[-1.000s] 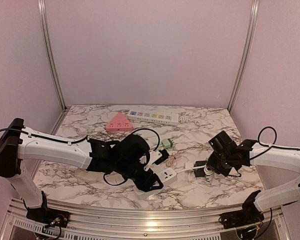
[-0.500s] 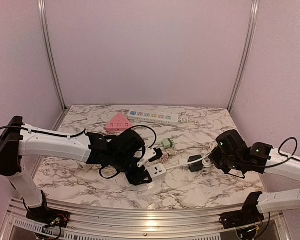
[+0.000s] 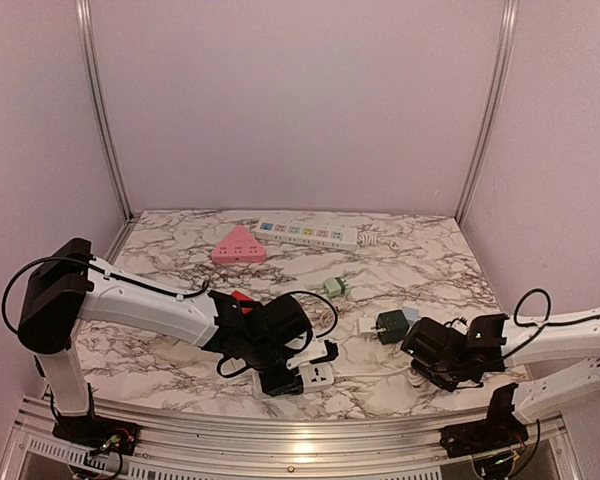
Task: Insert the plug
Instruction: Move the socket to the center of the board.
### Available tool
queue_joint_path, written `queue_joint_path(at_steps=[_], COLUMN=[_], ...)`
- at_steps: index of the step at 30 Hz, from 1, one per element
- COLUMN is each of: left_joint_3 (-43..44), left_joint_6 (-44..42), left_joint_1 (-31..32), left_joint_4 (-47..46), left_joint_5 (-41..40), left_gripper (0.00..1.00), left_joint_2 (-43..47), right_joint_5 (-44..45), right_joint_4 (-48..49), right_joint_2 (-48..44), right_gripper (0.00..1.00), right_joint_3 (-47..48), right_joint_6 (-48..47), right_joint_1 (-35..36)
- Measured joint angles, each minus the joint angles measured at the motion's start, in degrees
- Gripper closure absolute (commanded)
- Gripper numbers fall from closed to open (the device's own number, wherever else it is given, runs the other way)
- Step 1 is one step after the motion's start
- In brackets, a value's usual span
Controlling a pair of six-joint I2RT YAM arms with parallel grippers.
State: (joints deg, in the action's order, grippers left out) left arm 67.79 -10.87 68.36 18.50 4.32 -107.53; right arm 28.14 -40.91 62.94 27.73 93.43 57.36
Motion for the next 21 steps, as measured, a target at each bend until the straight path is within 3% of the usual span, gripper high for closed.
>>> queue_joint_path(at_steps=[11,14,21], left_joint_3=[0.92,0.76,-0.26], left_joint_6=[-4.74,-6.43,-9.51], left_joint_1=[0.59,0.72,0.98], left_joint_4=[-1.44,-1.68,-3.32], left_joint_5=[0.09,1.03,2.47], left_gripper=[1.00,0.98,0.72], left_joint_2=[-1.22,-1.22,-1.22], right_joint_5=[1.01,1.79,7.98], right_joint_4=[-1.36,-4.55,-8.98], right_joint_2=[1.20,-1.51,-3.78], right_gripper=[0.34,0.31,0.30], right_joint_3=[-0.28,1.05,10.51], right_joint_6=[2.29,1.11,-3.96], right_joint_1=[1.62,1.64,1.66])
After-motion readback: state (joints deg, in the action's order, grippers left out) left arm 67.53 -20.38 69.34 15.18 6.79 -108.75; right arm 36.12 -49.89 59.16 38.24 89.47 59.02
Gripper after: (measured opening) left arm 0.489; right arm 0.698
